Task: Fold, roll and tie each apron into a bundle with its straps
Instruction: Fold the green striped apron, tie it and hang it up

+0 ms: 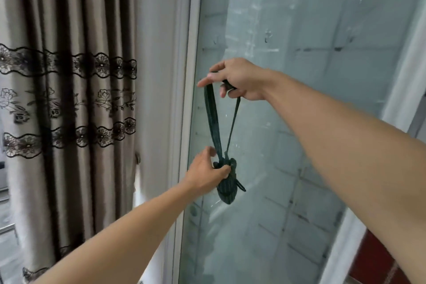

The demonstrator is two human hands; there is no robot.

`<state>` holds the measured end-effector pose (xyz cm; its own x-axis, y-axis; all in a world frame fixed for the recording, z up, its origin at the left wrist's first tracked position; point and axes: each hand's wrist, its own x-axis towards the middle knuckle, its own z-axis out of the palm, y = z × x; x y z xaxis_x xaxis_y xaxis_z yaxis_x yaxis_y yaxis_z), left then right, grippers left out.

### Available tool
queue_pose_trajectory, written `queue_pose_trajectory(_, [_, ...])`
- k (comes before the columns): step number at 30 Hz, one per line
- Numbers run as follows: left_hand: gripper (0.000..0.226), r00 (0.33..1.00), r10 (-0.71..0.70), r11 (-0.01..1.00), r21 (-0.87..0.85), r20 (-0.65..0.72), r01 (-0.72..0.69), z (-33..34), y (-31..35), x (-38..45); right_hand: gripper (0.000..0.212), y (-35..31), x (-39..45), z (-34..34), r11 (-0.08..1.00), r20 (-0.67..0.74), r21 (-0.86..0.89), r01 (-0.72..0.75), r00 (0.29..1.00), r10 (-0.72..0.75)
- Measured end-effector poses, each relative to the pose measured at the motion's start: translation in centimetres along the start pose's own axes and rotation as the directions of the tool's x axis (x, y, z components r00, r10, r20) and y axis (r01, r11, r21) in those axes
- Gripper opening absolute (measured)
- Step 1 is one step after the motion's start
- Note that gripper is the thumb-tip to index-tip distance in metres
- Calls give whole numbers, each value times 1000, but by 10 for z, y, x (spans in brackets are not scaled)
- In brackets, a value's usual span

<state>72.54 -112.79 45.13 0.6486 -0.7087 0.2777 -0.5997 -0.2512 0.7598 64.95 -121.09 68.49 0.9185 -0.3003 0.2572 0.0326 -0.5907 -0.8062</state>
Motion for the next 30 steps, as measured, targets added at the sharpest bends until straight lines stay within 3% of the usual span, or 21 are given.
queue_pose_trajectory(4, [38, 995, 47, 998, 45, -90, -43, 21, 18, 46, 5, 6, 35, -32, 980, -154, -198, 23, 987, -54])
queue_pose_trajectory(9, [67, 984, 29, 997, -62, -176, -41, 31, 15, 72, 12, 22, 67, -57, 887, -346, -462, -3, 922, -177])
queue_pose_trajectory(12, [75, 983, 50, 999, -10, -176, -53, 35, 4, 82, 14, 29, 82, -58, 846, -413, -532, -36, 883, -222])
queue_pose_trajectory(16, [82, 983, 16, 997, 83, -183, -1, 39, -9, 100, 15, 48, 104, -52, 746, -446, -651, -139, 866, -228])
queue_pose_trajectory(19, [87, 984, -4, 991, 135, -176, 28, 40, -23, 108, 4, 65, 114, -52, 640, -442, -743, -196, 861, -250])
queue_pose_trajectory(25, [84, 997, 7, 967, 253, -78, 13, 42, -49, 111, 15, 71, 118, -51, 326, -370, -903, -282, 894, -252])
queue_pose_trajectory(30, [81, 998, 48, 981, 189, -39, -40, 43, -59, 113, 23, 57, 124, -48, 349, -433, -866, -359, 886, -164])
